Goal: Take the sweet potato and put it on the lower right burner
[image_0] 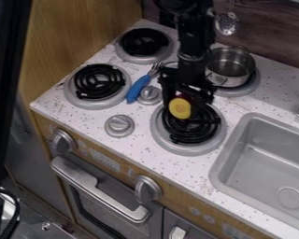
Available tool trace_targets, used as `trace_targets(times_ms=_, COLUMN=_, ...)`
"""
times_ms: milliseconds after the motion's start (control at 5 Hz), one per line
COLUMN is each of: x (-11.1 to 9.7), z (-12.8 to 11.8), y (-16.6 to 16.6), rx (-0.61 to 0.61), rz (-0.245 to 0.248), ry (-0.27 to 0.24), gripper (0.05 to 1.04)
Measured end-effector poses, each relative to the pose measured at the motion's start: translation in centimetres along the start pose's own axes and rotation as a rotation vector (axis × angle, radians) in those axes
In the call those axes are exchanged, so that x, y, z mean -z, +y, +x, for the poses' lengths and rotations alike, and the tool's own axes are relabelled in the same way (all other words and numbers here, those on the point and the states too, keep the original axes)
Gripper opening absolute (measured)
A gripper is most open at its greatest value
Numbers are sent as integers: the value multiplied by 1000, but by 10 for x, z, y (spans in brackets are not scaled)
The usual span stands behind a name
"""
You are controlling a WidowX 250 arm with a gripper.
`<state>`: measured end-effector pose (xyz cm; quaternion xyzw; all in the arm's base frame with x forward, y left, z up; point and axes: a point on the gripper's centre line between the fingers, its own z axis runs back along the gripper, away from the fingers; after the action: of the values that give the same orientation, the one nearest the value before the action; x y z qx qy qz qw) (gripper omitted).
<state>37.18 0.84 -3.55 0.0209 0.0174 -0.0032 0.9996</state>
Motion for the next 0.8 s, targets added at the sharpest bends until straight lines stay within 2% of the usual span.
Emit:
trace_targets(times_ms=200, x=8, z=10, y=-15, rx=28, rz=0, ry=9, gripper=810)
trace_targets(times_ms=400, x=9, z=14, y=-16, rx=20, rz=-2, ry=14, gripper=858)
trace_targets(times_ms=600, x=12, z=14, y=-12, rx=-9, rz=-12, ry=13, gripper=1001)
trace_targets(times_ms=800, x=8, z=2, y=-11, rx=-28, rz=-26, ry=8, gripper=1000)
